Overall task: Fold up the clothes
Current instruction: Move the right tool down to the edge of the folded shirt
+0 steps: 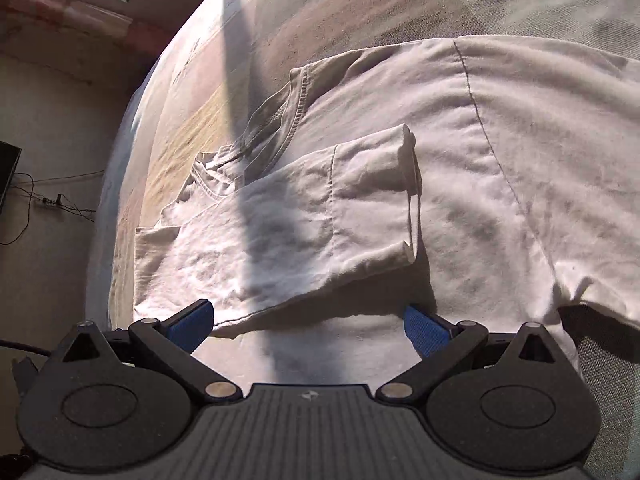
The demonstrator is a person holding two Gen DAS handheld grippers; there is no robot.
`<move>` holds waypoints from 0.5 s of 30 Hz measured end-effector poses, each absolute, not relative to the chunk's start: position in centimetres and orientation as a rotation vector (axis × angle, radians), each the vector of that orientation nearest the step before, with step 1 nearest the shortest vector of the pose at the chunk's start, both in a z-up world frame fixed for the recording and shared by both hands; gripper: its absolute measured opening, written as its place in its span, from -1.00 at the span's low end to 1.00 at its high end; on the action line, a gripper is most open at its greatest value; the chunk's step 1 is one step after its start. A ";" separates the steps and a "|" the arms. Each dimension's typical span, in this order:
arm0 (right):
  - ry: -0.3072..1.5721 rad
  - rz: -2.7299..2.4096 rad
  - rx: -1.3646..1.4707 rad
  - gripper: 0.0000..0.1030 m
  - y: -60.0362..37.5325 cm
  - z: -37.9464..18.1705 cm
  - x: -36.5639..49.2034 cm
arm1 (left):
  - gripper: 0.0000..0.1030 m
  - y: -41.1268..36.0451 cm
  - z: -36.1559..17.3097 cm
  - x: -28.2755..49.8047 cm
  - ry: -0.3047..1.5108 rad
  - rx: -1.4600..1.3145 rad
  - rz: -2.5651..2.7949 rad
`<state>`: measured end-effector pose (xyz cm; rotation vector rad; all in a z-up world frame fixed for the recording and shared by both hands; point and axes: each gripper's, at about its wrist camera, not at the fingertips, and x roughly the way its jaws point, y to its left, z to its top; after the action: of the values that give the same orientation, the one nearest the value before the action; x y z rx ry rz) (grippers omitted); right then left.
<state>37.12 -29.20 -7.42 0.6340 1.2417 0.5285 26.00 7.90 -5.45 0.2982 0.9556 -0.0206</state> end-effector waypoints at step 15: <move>1.012 0.463 1.090 0.98 -32.0 -10.9 40.3 | 0.98 7.5 -4.9 27.1 0.930 0.268 -0.069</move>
<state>40.32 -32.05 -10.94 1.0899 1.0124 0.4627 27.13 7.50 -4.86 0.2677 0.9300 -0.0691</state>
